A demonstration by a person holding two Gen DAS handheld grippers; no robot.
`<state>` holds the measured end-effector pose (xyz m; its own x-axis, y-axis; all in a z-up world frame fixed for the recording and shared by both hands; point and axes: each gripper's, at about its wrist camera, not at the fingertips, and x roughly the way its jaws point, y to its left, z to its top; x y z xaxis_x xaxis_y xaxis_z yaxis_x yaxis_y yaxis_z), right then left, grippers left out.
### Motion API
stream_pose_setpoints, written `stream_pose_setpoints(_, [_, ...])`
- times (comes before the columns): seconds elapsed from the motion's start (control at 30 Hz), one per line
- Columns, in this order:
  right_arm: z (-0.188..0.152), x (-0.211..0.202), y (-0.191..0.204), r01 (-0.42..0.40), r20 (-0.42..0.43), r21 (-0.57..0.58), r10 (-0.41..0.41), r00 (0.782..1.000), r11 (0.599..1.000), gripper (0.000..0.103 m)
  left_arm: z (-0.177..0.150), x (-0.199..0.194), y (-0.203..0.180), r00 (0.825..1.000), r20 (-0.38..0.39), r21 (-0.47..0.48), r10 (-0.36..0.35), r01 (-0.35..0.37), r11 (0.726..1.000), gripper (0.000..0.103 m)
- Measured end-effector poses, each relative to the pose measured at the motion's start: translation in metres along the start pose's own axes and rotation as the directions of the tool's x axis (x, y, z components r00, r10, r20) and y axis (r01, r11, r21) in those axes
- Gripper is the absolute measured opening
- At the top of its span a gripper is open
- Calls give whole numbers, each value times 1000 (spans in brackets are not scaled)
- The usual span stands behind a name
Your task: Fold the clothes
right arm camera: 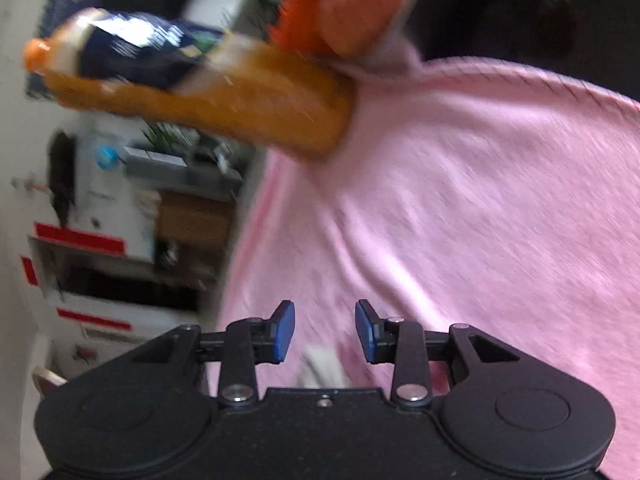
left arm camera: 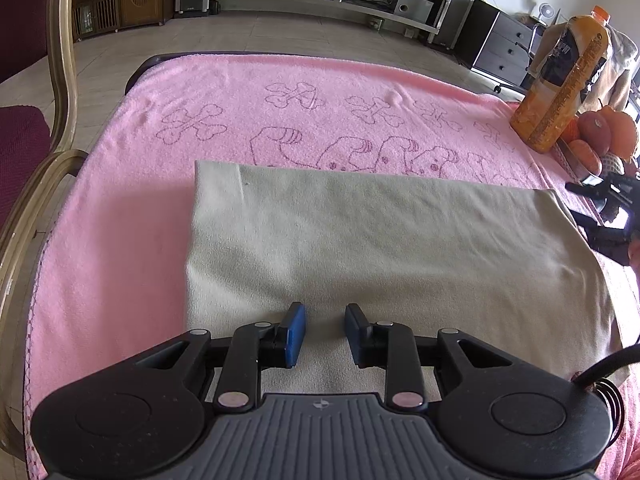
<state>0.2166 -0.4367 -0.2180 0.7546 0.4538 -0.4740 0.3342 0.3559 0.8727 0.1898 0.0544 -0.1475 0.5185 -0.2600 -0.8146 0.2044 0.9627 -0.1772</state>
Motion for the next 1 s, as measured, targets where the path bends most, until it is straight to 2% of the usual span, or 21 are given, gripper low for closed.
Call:
stream_pose_setpoints(0.13, [-3,7,5,-8,-125,-59,1,992,998,32,0,0,-1,1000,-1,-1,1,-1,1000,28])
stream_pose_setpoints(0.23, [-9,6,12,-56,-168,-132,33,985,990,27,0,0,-1,1000,-1,-1,2,-2,1000,28])
stream_pose_setpoints(0.37, [-19,6,23,-99,-188,-207,60,980,973,23,0,0,-1,1000,-1,-1,2,-2,1000,28])
stream_pose_setpoints(0.43, [-21,6,24,-66,-167,-213,30,986,975,24,0,0,-1,1000,-1,0,2,-2,1000,28])
stream_pose_setpoints(0.53, [-21,12,21,-20,-185,-219,-21,983,976,24,1,0,0,1000,-2,-2,1,-1,1000,28])
stream_pose_setpoints(0.73, [-26,13,27,-130,-257,-225,70,964,966,24,1,0,-1,1000,-2,-3,2,-2,1000,28])
stream_pose_setpoints(0.87, [-35,28,24,-99,-243,-209,47,969,973,24,0,0,-1,1000,-1,-1,3,-3,1000,28])
stream_pose_setpoints(1.0, [-37,42,25,-90,-171,-172,60,983,981,25,0,1,0,1000,0,0,2,-2,1000,28])
